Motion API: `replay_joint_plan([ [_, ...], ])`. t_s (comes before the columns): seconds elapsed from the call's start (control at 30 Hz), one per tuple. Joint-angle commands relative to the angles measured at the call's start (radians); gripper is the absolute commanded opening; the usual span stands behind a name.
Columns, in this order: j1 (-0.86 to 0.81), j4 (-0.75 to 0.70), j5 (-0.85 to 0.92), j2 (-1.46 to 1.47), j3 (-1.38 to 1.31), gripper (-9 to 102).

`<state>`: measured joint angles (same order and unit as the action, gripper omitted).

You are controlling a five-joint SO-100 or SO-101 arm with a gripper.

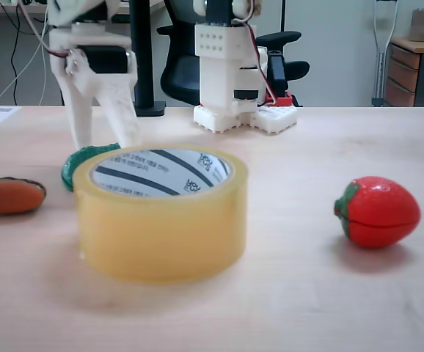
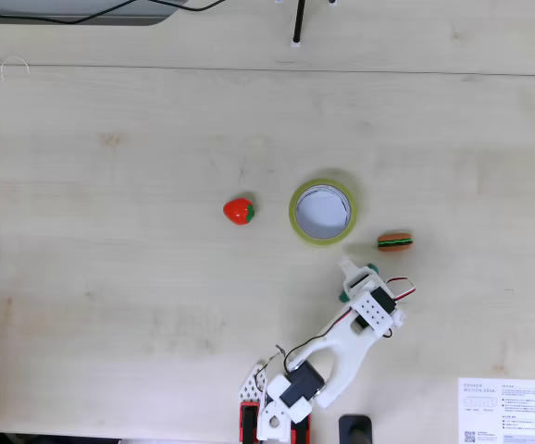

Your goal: Grasp a cucumber and put it in the hole.

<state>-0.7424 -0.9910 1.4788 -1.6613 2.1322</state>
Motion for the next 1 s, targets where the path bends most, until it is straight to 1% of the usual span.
replay_joint_plan([
  [0.0, -0.005, 0.021, 0.009, 0.0, -0.067, 45],
  [0.67, 0.04, 0.043, 0.009, 0.123, -0.087, 26],
  [0.97, 0.078, 0.035, 0.009, 0.152, -0.086, 20],
])
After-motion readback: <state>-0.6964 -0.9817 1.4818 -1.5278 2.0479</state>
